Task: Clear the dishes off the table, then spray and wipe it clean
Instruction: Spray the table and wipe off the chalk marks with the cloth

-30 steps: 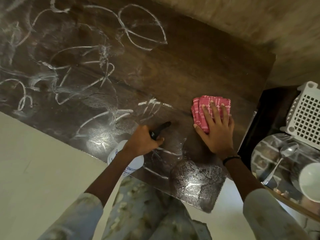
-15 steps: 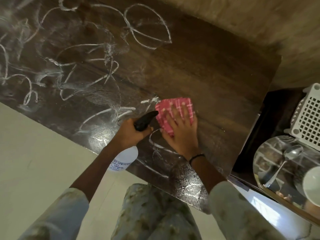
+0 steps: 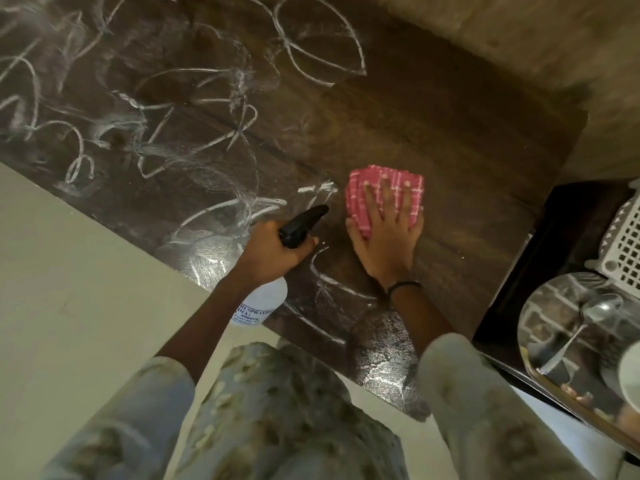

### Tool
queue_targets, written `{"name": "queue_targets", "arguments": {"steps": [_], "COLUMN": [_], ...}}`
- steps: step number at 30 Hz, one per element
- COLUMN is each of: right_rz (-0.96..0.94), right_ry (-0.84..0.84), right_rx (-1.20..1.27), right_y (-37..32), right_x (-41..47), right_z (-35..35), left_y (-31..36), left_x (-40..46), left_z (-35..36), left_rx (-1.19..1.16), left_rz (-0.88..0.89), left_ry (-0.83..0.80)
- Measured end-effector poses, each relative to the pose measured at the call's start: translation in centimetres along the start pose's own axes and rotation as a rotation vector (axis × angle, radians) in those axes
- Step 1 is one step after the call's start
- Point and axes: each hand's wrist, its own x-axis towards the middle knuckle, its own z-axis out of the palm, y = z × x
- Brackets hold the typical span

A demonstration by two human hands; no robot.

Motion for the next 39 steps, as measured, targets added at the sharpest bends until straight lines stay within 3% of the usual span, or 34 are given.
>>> {"name": "queue_targets", "arguments": {"steps": [3,7,11,16,27,34,39], "right_rz": [-0.170,-0.342,-0.145,0.145,0.065,0.036,0.055], "right_ry": [0.018,-0.035,-0.011,0.063,0.054,0.037,0.036], "right_rx": [-0.014,-0.055,-0.056,0.027,0.014,-0.006,0.026], "right_y": [-2.1,0.6,2.6,-2.6,-4.7,-4.1,-8.0], "right_x": [-2.1,-6.5,-5.4,0.3,0.0,2.4,6.1], "right_z": [0.8,1.2,0.4,0.4,0.9,0.6,0.7], "left_y": [0.2,0.2,0.2,-0.7,-1.5,-2.1,-3.1], "left_x": [0.0,0.2,0.7,1.6,2.5,2.8,2.9], "left_z": [0.0,-0.5,-1.1,-2.7,-3.7,-4.9,-5.9], "left_rx": [0.025,-0.044,-0.049,0.026,0.164,0.055,0.065], "left_rz": [0.019,-0.020,-0.074,-0.020,-0.035,-0.064,-0.042], "left_ry": [-0.033,-0.048,-0.034,-0.022,-0.017,-0.027,-0.004]}}
